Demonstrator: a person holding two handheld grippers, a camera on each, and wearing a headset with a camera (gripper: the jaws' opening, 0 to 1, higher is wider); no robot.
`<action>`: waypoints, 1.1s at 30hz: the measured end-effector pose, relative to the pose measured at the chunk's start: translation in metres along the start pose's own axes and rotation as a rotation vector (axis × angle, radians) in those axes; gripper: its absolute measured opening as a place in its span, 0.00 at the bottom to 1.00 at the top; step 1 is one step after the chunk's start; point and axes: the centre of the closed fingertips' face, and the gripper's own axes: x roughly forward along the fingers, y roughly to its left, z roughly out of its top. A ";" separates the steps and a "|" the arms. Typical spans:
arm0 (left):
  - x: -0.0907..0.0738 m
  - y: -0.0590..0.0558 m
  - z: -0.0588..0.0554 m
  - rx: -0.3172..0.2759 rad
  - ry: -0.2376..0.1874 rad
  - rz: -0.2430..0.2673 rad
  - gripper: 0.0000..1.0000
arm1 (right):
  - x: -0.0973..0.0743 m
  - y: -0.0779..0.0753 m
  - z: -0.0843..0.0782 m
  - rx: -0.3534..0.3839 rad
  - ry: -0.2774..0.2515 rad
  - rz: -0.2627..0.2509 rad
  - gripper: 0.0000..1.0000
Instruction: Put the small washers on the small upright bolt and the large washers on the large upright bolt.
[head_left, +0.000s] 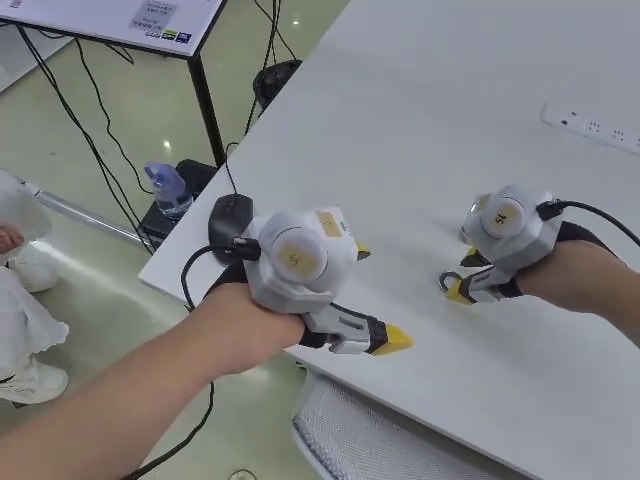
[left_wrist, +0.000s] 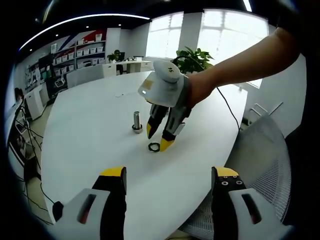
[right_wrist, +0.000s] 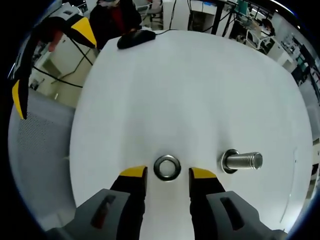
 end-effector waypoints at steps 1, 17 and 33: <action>0.000 0.000 0.000 0.000 0.000 0.001 0.68 | 0.000 0.000 -0.001 0.004 0.002 0.000 0.35; -0.004 -0.001 -0.006 -0.005 0.011 0.006 0.68 | 0.006 0.001 -0.002 0.023 0.000 -0.002 0.32; -0.004 -0.002 -0.005 -0.005 0.007 0.009 0.67 | 0.007 0.005 -0.003 0.025 0.095 -0.002 0.25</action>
